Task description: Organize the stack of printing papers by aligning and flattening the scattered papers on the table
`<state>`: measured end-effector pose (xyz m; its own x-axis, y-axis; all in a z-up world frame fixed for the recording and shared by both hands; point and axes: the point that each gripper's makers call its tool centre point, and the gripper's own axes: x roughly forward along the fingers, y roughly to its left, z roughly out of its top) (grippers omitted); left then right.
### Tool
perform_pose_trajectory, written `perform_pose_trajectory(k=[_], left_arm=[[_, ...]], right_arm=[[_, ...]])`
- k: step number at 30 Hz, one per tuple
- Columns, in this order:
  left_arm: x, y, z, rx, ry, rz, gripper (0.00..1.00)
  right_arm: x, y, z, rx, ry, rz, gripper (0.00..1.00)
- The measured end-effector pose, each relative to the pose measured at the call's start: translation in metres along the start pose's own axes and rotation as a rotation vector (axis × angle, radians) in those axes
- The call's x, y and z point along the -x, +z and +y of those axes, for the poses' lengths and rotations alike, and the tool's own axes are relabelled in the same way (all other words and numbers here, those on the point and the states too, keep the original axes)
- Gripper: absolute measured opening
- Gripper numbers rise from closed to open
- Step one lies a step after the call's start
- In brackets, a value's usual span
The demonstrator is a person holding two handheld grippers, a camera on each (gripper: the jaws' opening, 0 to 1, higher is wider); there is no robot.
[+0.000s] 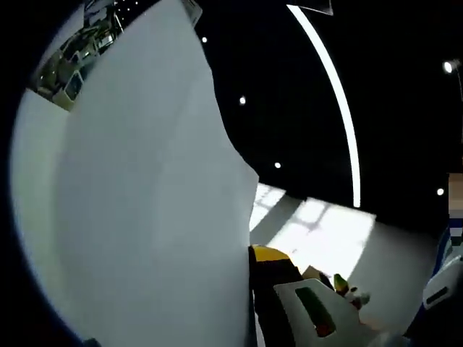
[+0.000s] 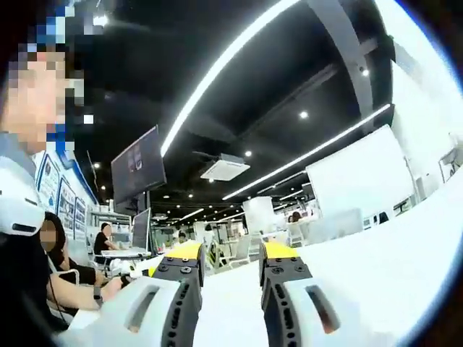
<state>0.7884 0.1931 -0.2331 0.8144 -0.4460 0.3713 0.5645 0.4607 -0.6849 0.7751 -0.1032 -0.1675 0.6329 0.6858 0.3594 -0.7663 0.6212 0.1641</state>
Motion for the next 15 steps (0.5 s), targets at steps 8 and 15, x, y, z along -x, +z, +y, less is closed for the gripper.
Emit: perform_pose_trajectory(k=[8,15], left_arm=[[0.0027,0.0016,0.0025,0.002,0.02,-0.019,0.06],[0.0029,0.0008,0.0038,-0.008,0.027,-0.017,0.06]], right_arm=[[-0.0032,-0.0055,0.0088,0.0,0.026,0.017,0.26],[-0.0017,-0.0028,0.0062,-0.031,0.021,0.007,0.29]])
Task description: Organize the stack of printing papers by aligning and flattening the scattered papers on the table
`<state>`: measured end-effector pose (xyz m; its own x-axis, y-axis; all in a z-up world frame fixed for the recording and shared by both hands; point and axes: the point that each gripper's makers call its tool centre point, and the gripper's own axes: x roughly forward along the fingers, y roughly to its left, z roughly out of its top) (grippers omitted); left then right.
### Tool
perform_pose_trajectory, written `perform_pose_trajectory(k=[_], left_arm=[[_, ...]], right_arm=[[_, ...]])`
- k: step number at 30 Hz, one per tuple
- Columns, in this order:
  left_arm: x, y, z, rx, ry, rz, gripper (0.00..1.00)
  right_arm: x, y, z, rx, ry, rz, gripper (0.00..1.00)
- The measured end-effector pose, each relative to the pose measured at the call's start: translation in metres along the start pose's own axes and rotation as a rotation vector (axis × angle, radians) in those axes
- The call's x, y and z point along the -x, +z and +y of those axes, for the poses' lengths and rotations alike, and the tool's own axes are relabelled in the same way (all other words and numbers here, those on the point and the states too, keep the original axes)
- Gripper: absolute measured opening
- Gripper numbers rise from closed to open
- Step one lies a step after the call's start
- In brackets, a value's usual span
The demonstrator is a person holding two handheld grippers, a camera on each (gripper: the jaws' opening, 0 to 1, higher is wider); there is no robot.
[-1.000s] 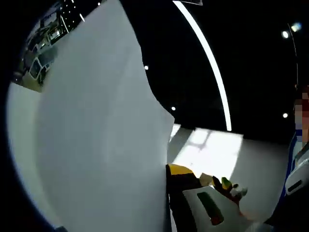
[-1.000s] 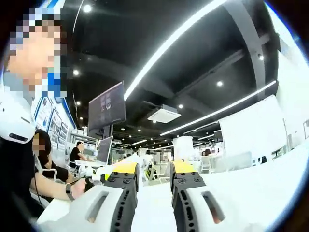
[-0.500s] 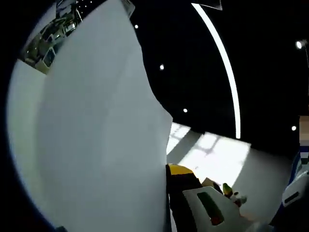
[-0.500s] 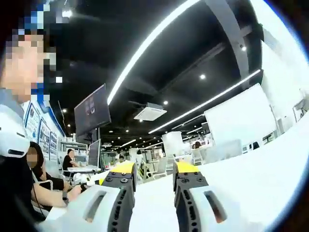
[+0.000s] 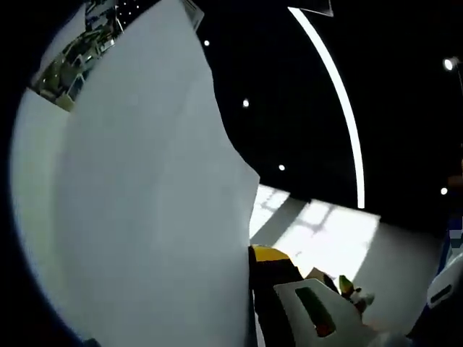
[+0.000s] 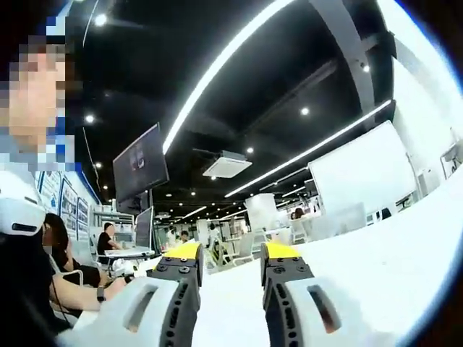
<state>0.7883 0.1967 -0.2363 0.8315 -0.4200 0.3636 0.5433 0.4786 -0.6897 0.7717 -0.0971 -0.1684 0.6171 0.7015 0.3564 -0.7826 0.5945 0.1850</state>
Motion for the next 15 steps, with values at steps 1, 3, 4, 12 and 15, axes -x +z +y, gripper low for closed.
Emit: perform_pose_trajectory(k=[1,3,4,12,15], left_arm=[[0.0001,0.0002,0.0004,0.001,0.0,0.0,0.06],[0.0002,0.0006,0.0012,0.001,0.001,0.001,0.06],[0.0003,0.0008,0.0017,0.002,0.001,0.001,0.06],[0.0014,0.0026,0.0028,0.0,0.005,-0.008,0.06],[0.0022,0.0043,0.0042,0.005,0.009,-0.015,0.06]], right_arm=[[0.0,-0.0002,-0.0001,-0.004,-0.001,0.0,0.29],[-0.0004,-0.0008,0.0004,-0.009,0.0,0.002,0.31],[-0.0006,-0.0013,0.0008,-0.013,0.001,0.003,0.31],[-0.003,-0.0065,0.0043,-0.027,0.008,0.022,0.36],[-0.0029,-0.0064,0.0039,-0.035,0.005,0.022,0.37]])
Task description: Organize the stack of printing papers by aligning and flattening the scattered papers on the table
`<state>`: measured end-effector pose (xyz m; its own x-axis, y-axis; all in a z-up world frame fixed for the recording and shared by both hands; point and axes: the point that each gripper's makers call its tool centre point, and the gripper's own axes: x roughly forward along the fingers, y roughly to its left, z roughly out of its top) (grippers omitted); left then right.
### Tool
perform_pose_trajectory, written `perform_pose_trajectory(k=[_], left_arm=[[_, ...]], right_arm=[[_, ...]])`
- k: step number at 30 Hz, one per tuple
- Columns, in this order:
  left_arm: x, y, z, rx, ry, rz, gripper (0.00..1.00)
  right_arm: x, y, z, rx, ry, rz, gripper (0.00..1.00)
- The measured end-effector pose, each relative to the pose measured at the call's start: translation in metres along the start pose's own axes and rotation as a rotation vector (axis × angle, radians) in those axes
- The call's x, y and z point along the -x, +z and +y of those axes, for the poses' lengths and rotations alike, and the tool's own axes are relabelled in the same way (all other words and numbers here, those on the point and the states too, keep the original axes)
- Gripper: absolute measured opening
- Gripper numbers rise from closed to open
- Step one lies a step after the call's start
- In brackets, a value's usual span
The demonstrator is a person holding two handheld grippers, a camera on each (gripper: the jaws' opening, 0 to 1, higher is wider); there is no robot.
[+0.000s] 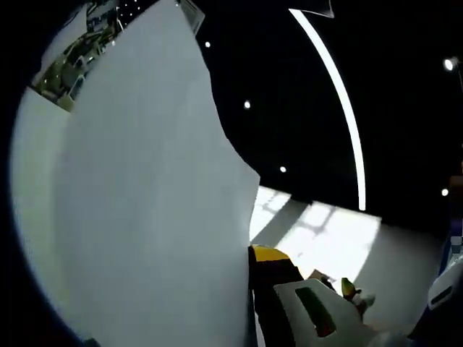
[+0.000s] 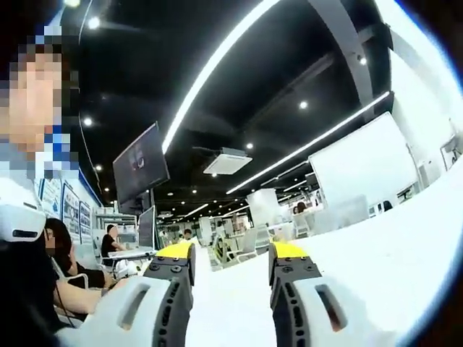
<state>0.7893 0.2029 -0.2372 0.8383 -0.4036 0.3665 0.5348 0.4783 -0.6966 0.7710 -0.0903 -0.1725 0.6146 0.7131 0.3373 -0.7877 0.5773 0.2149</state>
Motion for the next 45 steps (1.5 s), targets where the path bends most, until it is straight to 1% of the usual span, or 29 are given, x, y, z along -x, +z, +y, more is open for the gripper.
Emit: perform_pose_trajectory(k=[7,18,25,34,45], left_arm=[[0.001,0.002,0.001,0.007,0.004,-0.011,0.06],[0.002,0.005,0.004,0.031,0.005,-0.022,0.06],[0.002,0.005,0.005,0.029,0.007,-0.021,0.06],[0.002,0.004,0.005,0.029,0.007,-0.022,0.06],[0.003,0.004,0.005,0.029,0.009,-0.026,0.06]], right_arm=[[0.001,0.001,-0.001,-0.019,-0.006,-0.001,0.39],[0.0,-0.007,-0.005,-0.036,-0.022,0.027,0.43],[0.001,-0.005,-0.01,-0.063,-0.038,0.018,0.43],[0.0,-0.007,-0.011,-0.06,-0.041,0.025,0.44],[0.0,-0.009,-0.013,-0.08,-0.047,0.026,0.44]])
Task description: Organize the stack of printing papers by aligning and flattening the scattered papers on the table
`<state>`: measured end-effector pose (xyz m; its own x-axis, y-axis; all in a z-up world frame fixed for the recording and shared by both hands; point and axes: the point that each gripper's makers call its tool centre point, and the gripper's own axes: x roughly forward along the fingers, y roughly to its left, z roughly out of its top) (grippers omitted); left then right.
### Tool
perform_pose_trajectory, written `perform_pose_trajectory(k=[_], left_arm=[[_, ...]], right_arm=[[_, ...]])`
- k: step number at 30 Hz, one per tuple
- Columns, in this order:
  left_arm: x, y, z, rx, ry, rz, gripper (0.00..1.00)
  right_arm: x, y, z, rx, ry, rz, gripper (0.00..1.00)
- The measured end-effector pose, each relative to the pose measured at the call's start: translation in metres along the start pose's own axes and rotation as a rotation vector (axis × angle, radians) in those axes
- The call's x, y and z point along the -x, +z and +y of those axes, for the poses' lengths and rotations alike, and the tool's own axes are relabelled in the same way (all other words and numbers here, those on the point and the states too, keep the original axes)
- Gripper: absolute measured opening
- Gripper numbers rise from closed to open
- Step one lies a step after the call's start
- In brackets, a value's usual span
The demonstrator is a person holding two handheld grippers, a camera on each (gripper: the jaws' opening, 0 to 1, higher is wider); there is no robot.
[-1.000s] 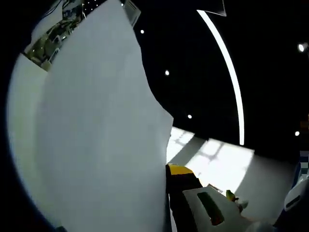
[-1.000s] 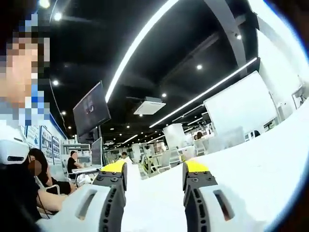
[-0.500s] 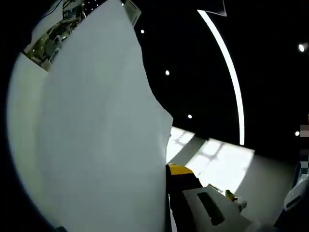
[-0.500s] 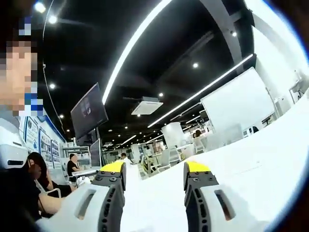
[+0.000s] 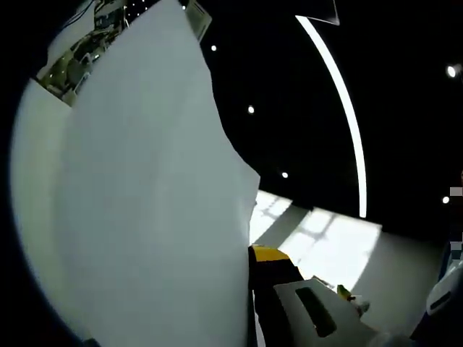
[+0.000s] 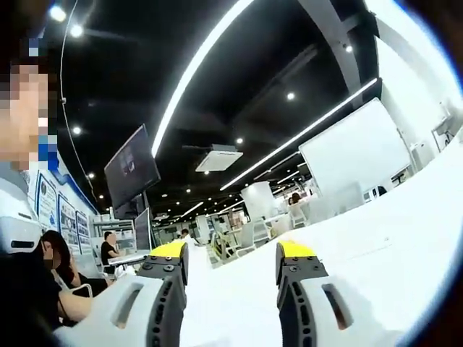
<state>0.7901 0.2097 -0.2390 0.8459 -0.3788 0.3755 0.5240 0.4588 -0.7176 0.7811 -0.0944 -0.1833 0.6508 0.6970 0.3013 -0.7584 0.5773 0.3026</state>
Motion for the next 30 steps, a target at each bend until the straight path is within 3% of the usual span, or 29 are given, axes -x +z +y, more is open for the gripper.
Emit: perform_pose_trajectory(k=[30], left_arm=[[0.0009,0.0012,-0.0027,0.009,-0.003,-0.01,0.06]], right_arm=[[0.001,-0.0023,-0.0048,-0.005,-0.028,0.013,0.46]])
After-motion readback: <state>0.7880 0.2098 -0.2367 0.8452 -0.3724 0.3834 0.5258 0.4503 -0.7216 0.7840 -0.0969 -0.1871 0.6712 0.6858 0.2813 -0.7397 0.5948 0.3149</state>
